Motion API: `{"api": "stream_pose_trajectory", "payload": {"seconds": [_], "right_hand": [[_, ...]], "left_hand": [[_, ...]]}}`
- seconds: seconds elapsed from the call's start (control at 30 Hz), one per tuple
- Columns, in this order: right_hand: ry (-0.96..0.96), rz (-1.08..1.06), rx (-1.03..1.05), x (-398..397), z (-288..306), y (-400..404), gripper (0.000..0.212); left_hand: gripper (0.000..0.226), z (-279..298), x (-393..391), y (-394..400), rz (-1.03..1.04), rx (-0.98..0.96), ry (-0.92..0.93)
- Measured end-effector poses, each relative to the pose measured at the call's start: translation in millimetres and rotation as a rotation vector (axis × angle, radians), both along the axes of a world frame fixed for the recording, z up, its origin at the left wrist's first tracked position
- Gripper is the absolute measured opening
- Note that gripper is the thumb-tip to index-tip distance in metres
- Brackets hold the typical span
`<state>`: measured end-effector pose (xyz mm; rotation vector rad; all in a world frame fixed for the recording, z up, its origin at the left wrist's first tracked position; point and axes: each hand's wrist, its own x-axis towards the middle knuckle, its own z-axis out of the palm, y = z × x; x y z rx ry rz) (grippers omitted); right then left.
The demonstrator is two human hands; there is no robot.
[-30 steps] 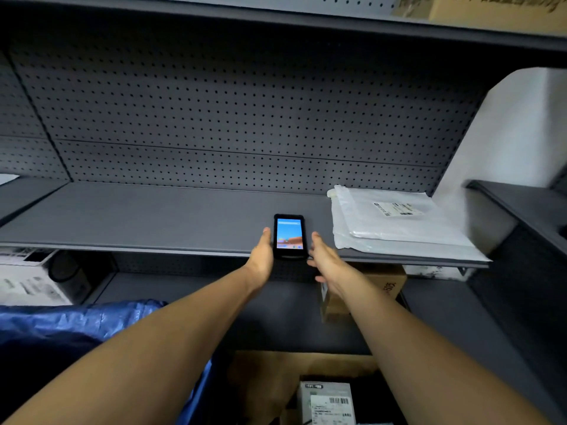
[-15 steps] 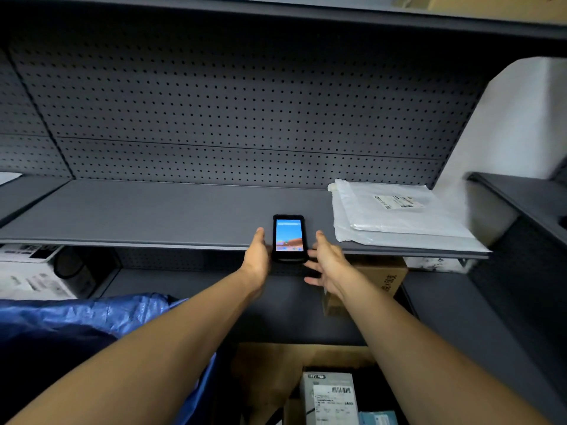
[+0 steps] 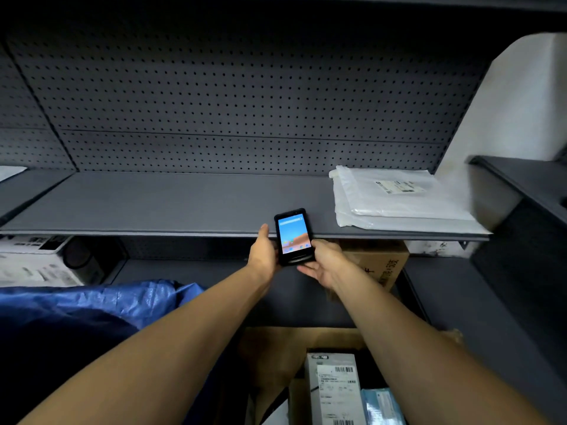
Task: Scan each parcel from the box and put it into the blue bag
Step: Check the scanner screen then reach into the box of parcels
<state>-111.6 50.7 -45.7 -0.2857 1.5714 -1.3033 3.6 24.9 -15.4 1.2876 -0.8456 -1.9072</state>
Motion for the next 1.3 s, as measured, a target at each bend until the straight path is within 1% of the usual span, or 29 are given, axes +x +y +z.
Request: {"api": "stream_pose_trajectory", "payload": {"seconds": [0.07,0.17,0.27,0.33,0.4,0.53,0.67,0.8,0.97,1.1,1.17,1.23,1.3], "right_hand": [[-0.039,-0.017,-0.02,0.9,-0.9,4.6,0.024],[-0.091,-0.054,-0.065,2.2,0.5,13.8,0.016],[-0.14,-0.082,-0.099,3.6,3.2,26.4,0.026],[-0.168,-0.08,-0.114,5.5,5.8,38.2,0.026],[-0.191,-0.074,-0.134,7.8,7.9,52.5,0.025],[-0.229,-0.056,-0.181,13.7,12.5,79.5,0.026],[-0.198,-0.027,-0.226,18.2,25.2,105.6,0.024],[-0.169,-0.005,-0.247,22.7,38.8,134.3,0.015],[-0.143,0.011,-0.283,32.0,54.5,174.9,0.02],[-0.101,0.026,-0.316,40.2,66.2,204.3,0.019],[-0.082,0.023,-0.329,45.0,71.0,218.0,0.019],[-0.053,0.03,-0.335,49.1,74.7,228.6,0.02],[-0.021,0.025,-0.335,53.7,78.7,240.3,0.021]], "left_hand": [[0.052,-2.1,-0.2,1.9,0.002,-0.008,-0.03],[0.054,1.1,3.2,6.1,0.006,-0.02,-0.042],[0.052,7.5,5.6,12.9,0.023,-0.038,-0.039],[0.048,11.2,5.9,16.9,0.033,-0.055,-0.023],[0.05,13.8,6.4,24.2,0.042,-0.06,-0.013],[0.047,23.2,8.6,46.3,0.066,-0.037,0.061],[0.039,32.2,14.6,71.5,0.104,-0.032,0.115],[0.042,47.1,25.2,98.9,0.083,-0.016,0.151],[0.041,63.1,41.2,135.7,0.076,-0.051,0.195],[0.029,71.7,55.5,163.2,0.002,-0.087,0.219],[0.031,75.1,60.6,175.9,-0.03,-0.13,0.207],[0.039,78.2,65.3,187.5,-0.046,-0.175,0.195],[0.044,81.4,71.5,199.6,-0.075,-0.198,0.215]]}}
